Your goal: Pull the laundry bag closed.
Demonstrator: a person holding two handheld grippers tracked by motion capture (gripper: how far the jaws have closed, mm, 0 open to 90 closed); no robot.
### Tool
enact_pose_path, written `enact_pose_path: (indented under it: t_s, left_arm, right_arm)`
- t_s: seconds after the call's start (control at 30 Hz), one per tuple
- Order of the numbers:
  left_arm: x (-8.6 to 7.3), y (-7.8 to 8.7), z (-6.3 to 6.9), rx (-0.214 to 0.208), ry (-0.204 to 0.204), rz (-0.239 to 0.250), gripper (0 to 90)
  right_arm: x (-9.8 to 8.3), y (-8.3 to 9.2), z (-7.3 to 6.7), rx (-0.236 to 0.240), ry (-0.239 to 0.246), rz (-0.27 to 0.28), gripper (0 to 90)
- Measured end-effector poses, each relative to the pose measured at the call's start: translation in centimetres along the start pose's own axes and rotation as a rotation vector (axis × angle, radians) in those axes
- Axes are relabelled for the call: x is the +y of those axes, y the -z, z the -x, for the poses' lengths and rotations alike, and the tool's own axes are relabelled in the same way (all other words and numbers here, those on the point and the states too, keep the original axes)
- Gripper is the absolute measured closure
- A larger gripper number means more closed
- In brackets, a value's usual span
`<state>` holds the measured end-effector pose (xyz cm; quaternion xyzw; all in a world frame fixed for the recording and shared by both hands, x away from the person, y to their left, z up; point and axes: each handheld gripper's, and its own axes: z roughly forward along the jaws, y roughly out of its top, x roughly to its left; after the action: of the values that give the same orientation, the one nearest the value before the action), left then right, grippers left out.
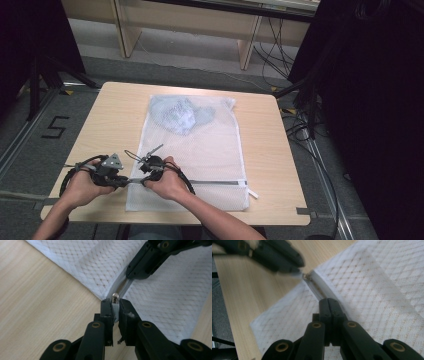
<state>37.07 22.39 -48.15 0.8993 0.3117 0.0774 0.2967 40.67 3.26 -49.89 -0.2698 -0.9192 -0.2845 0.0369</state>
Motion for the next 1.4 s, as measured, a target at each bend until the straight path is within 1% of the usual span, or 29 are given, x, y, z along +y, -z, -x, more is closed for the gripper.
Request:
enact_pose_path:
  t_s: [0.03,0.07,0.1,0.13,0.17,0.2,0.23,0.27,0.3,0.37,0.4,0.43,0.47,0.5,0.53,0.57,0.73,0.83,0.87,0.9,0.93,1.0,1.03,1.07,1.1,1.2,1.23,1.37,1.4]
  left_arm:
    - [0.2,0.0,0.1,-0.004,-0.003,0.003,89.3]
    - [0.4,0.1,0.2,0.010,-0.048,-0.033,89.3]
    - [0.6,-0.1,0.5,0.028,-0.033,-0.028,89.2]
    - [0.8,-0.3,0.5,-0.005,-0.031,-0.023,89.3]
    - [0.9,-0.4,0.4,0.001,-0.044,-0.021,89.3]
    - [0.9,-0.3,0.5,0.012,-0.038,-0.013,89.2]
    - [0.9,-0.1,0.4,0.010,-0.054,-0.027,88.6]
    - [0.8,0.0,0.4,0.041,-0.048,-0.028,86.1]
    - [0.7,0.0,0.3,0.042,-0.043,-0.031,81.8]
    - [0.6,0.0,0.0,0.059,-0.069,-0.090,73.9]
    - [0.6,-0.2,-0.3,0.060,-0.099,-0.115,71.9]
    - [0.6,-0.5,-0.3,0.049,-0.097,-0.130,69.5]
    - [0.7,-0.7,-0.3,0.051,-0.124,-0.152,68.4]
    - [0.8,-0.8,-0.2,0.045,-0.135,-0.172,67.2]
    - [0.8,-1.0,-0.1,0.042,-0.127,-0.166,66.4]
    - [1.0,-0.8,-0.3,0.036,-0.168,-0.207,66.3]
    - [1.3,-1.1,-0.4,0.034,-0.215,-0.280,66.7]
    - [1.5,-1.4,-0.4,0.016,-0.231,-0.296,68.6]
    - [1.6,-1.4,-0.2,0.009,-0.221,-0.306,69.1]
    - [1.6,-1.4,0.1,0.000,-0.177,-0.316,69.2]
    - [1.8,-1.4,-0.3,0.001,-0.230,-0.320,69.9]
    - [1.9,-1.5,-0.4,-0.010,-0.214,-0.313,71.2]
    - [1.8,-1.6,-0.1,-0.027,-0.163,-0.315,72.1]
    - [1.9,-1.7,-0.2,-0.032,-0.166,-0.312,73.2]
    - [1.9,-1.7,-0.2,-0.035,-0.157,-0.310,74.1]
    - [2.0,-1.8,-0.2,-0.041,-0.164,-0.315,77.0]
    - [2.1,-1.8,-0.2,-0.046,-0.185,-0.330,79.3]
    - [2.0,-1.7,-0.2,-0.041,-0.167,-0.319,80.2]
    - [2.0,-1.7,-0.1,-0.038,-0.166,-0.322,80.5]
  right_arm:
    - [0.0,0.0,0.0,-0.002,0.000,0.000,90.0]
    - [0.0,0.0,-0.1,-0.007,-0.010,-0.003,90.0]
    - [0.0,0.0,-0.1,-0.004,-0.003,-0.003,90.0]
    - [0.0,0.0,-0.1,-0.007,-0.012,-0.005,90.0]
    - [0.0,0.0,-0.1,-0.003,-0.003,-0.002,90.0]
    - [0.0,0.0,0.0,-0.001,-0.003,-0.001,90.0]
    - [0.0,-0.1,0.0,0.001,-0.003,0.000,90.0]
    - [0.0,-0.1,-0.1,0.001,-0.004,0.000,90.0]
    - [0.0,-0.1,-0.1,-0.001,-0.004,-0.001,90.0]
    - [0.0,-0.1,-0.1,-0.002,-0.003,0.002,90.0]
    - [0.0,-0.1,-0.1,-0.001,-0.004,0.001,90.0]
    - [0.0,-0.1,0.0,0.001,-0.002,0.001,90.0]
    - [0.1,-0.1,-0.1,0.002,-0.008,-0.003,90.0]
    - [0.0,0.0,-0.1,-0.001,-0.019,-0.006,90.0]
    - [0.1,0.0,-0.1,-0.001,-0.019,-0.006,90.0]
    - [0.1,0.0,-0.1,-0.004,-0.016,-0.005,90.0]
    - [0.1,-0.1,0.0,0.005,-0.004,-0.006,90.0]
    - [0.1,-0.1,0.1,0.005,-0.003,-0.007,90.0]
    - [0.1,-0.1,0.1,0.005,-0.003,-0.008,90.0]
    - [0.1,-0.1,0.1,0.005,-0.003,-0.007,90.0]
    - [0.1,-0.1,0.1,0.007,-0.004,-0.006,90.0]
    - [0.1,-0.1,0.1,0.006,-0.011,-0.004,90.0]
    - [0.1,-0.1,0.1,0.008,-0.009,-0.005,90.0]
    - [0.1,-0.1,0.0,0.009,-0.026,-0.009,90.0]
    - [0.1,-0.1,0.1,0.008,-0.021,-0.009,90.0]
    - [0.1,-0.1,0.1,0.008,-0.002,-0.003,90.0]
    - [0.1,-0.1,0.1,0.008,-0.010,-0.005,90.0]
    - [0.0,-0.1,0.2,0.013,-0.011,-0.001,90.0]
    - [0.0,-0.1,0.0,0.012,-0.036,-0.006,90.0]
